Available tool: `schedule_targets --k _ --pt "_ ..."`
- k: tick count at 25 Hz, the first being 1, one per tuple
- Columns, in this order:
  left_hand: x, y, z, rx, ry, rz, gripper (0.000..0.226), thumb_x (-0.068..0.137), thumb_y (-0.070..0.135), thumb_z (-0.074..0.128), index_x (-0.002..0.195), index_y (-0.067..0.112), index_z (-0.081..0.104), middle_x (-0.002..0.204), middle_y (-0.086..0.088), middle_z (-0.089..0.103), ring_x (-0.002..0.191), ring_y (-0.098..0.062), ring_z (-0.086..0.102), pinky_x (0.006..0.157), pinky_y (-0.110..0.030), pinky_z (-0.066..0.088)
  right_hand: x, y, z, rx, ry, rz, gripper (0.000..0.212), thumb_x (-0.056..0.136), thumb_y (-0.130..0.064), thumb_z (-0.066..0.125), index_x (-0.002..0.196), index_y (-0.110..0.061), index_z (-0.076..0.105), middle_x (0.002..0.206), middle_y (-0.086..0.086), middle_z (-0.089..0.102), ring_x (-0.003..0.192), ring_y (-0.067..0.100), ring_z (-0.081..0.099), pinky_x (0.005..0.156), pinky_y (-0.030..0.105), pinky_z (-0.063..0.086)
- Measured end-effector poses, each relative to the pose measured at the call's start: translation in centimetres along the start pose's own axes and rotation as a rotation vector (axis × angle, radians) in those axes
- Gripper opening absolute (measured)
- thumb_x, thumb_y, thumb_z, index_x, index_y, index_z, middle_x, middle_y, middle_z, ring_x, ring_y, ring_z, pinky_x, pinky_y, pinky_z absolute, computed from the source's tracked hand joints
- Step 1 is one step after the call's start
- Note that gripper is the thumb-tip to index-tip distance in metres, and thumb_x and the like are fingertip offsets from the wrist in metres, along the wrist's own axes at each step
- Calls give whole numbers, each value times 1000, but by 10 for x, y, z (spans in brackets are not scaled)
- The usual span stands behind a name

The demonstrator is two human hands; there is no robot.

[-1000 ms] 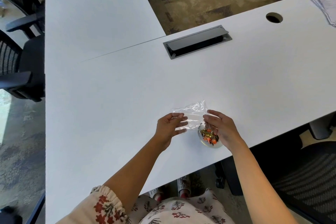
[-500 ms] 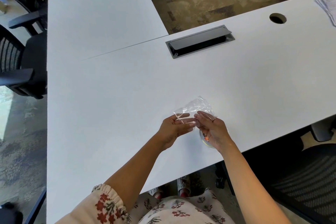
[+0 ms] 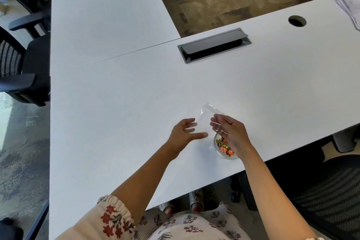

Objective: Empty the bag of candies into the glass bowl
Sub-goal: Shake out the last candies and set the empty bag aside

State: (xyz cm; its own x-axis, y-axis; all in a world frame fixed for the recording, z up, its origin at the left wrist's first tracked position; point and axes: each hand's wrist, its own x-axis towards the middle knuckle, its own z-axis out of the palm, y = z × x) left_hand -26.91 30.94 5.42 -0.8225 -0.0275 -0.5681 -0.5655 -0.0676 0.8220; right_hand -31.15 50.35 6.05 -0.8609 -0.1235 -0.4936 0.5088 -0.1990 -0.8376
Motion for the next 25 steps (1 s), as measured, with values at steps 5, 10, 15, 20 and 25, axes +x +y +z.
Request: schedule_targets --k 5,10,15,20,25 --pt "4 32 -2 101 -32 193 42 78 19 89 117 13 74 114 1 79 110 -7 71 91 -19 53 2 -1 2 -250 -141 -34 21 99 -16 64 115 -9 75 107 6 79 101 18 76 96 34 56" --pt "7 37 -1 135 -34 259 21 89 16 78 106 4 81 100 -2 82 94 -4 75 81 -14 53 1 -6 2 -235 -187 -35 19 99 -17 64 113 -13 75 110 4 79 106 19 75 96 31 56" --pt "7 36 2 134 -5 274 17 91 14 75 102 2 81 84 8 79 76 7 70 70 -9 50 1 -7 0 -245 -162 -53 21 94 -19 70 113 -15 76 111 5 79 107 22 74 96 34 56" --pt "9 35 4 199 6 319 16 89 19 78 95 5 83 91 -6 81 79 1 70 74 -14 51 3 -6 1 -304 -115 -176 10 90 -17 75 99 -20 79 94 -5 79 96 10 72 86 23 53" --pt "11 33 7 209 52 336 13 86 19 80 87 6 83 86 -6 81 78 -5 71 78 -23 56 5 -7 3 -369 -118 -256 8 88 -12 77 89 -19 80 90 -3 81 94 9 74 87 20 52"
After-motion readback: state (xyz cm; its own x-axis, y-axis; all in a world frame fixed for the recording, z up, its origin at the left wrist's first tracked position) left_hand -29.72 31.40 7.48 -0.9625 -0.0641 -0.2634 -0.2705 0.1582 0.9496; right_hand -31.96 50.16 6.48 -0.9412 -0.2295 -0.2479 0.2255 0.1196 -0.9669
